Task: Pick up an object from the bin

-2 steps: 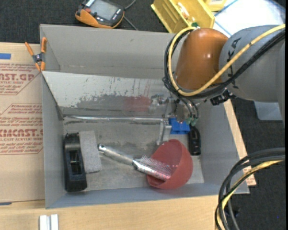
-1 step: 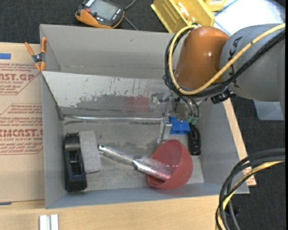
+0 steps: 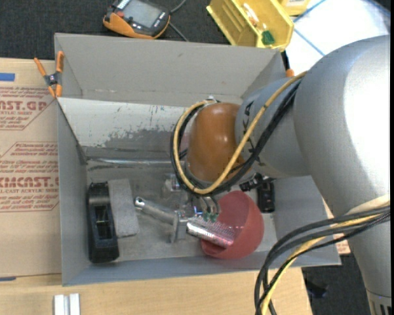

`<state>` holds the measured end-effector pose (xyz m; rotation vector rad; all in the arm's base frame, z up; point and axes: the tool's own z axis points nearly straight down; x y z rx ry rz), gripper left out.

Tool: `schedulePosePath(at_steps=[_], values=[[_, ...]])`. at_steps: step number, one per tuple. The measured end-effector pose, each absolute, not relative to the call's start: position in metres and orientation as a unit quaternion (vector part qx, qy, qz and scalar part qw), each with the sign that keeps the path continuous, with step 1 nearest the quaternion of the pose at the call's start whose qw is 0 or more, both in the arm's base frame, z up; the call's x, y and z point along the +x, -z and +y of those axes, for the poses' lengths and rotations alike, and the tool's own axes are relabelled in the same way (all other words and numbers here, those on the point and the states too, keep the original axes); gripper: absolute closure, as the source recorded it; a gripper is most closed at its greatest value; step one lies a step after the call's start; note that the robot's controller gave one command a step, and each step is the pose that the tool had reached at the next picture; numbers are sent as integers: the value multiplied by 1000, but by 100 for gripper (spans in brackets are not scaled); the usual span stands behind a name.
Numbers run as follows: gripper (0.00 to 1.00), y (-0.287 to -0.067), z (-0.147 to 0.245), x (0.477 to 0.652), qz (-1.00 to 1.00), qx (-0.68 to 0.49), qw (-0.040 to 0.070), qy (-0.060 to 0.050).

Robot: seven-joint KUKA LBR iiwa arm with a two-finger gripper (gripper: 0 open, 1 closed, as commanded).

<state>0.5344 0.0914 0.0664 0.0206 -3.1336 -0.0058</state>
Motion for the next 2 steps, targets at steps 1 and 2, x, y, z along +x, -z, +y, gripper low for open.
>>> schedulePosePath(at_steps=[1, 2], values=[[0, -120, 91, 520, -999, -47, -8, 1], [0, -99, 68, 485, -995, -97, 4, 1]])
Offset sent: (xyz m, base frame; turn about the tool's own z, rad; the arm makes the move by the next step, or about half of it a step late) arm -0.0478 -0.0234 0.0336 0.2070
